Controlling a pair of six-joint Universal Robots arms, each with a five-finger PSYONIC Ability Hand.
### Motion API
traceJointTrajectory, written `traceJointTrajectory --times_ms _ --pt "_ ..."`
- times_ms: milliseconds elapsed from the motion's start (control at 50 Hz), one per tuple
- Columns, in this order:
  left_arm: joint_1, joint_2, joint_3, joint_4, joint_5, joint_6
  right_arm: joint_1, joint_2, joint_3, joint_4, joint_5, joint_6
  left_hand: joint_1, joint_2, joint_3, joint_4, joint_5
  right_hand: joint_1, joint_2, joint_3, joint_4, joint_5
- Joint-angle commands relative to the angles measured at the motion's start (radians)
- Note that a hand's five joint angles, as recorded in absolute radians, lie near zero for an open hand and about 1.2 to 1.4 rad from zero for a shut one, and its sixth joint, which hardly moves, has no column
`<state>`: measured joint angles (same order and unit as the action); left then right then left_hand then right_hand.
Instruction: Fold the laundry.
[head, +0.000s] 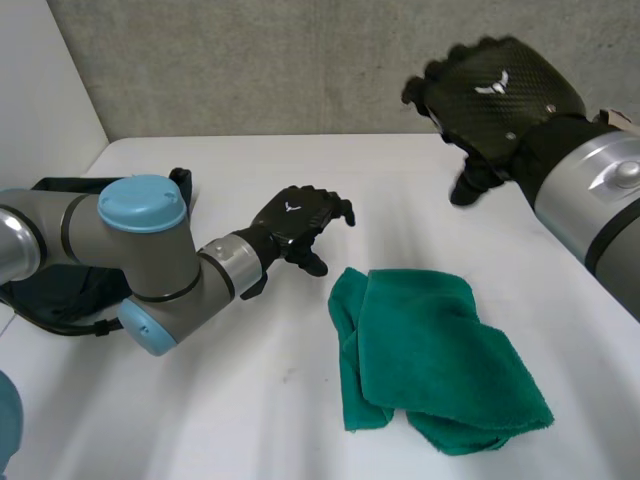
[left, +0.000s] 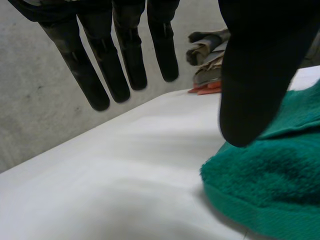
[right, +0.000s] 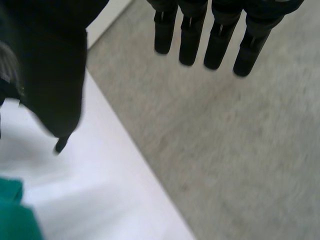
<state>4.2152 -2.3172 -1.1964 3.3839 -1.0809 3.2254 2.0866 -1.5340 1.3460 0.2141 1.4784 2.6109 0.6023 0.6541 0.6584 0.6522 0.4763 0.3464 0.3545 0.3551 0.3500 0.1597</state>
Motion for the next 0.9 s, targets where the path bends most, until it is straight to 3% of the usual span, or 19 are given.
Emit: traceJointTrajectory --times_ms 20,180,420,500,580,600,620,800,900 --pt "-0.003 0.027 -0.020 -0.005 0.134 0.054 -0.123 0.046 0.065 0.194 -0.004 0.057 -0.078 -0.129 -0.134 -0.127 -0.126 -0.095 -0.104 -0.104 -0.099 -0.083" --pt "-0.023 -0.011 0.014 -0.084 0.251 0.168 -0.188 0.048 0.330 0.127 -0.135 0.037 -0.081 -0.132 -0.137 -0.131 -0.129 -0.093 -0.101 -0.101 -0.096 -0.080" --pt "-0.086 -0.103 0.090 -0.215 0.251 0.327 -0.198 0.032 0.605 -0.171 -0.110 0.032 -0.025 -0.077 -0.081 -0.075 -0.073 -0.046 -0.054 -0.054 -0.049 -0.034" --pt "-0.100 -0.119 0.106 -0.215 0.243 0.346 -0.197 0.060 0.640 -0.199 -0.107 0.043 0.116 0.064 0.060 0.066 0.067 0.069 0.060 0.060 0.065 0.081" --pt "-0.103 -0.119 0.123 -0.213 0.219 0.340 -0.198 0.090 0.654 -0.228 -0.113 0.066 0.600 0.548 0.543 0.550 0.551 0.532 0.524 0.523 0.528 0.544" --pt "-0.104 -0.114 0.124 -0.215 0.205 0.335 -0.200 0.109 0.651 -0.240 -0.113 0.070 0.787 0.735 0.730 0.737 0.738 0.922 0.914 0.914 0.919 0.934" --pt "-0.106 -0.110 0.123 -0.213 0.197 0.332 -0.200 0.115 0.647 -0.248 -0.113 0.072 0.794 0.742 0.738 0.744 0.745 1.049 1.040 1.040 1.045 1.061" --pt "-0.092 0.034 0.097 -0.190 0.108 0.330 -0.208 0.046 0.449 -0.283 -0.095 0.051 0.794 0.742 0.738 0.744 0.745 1.050 1.042 1.041 1.046 1.062" --pt "-0.061 0.183 0.037 -0.124 -0.032 0.329 -0.139 -0.002 0.267 -0.407 -0.119 0.025 0.794 0.742 0.738 0.744 0.745 1.050 1.042 1.041 1.046 1.062"
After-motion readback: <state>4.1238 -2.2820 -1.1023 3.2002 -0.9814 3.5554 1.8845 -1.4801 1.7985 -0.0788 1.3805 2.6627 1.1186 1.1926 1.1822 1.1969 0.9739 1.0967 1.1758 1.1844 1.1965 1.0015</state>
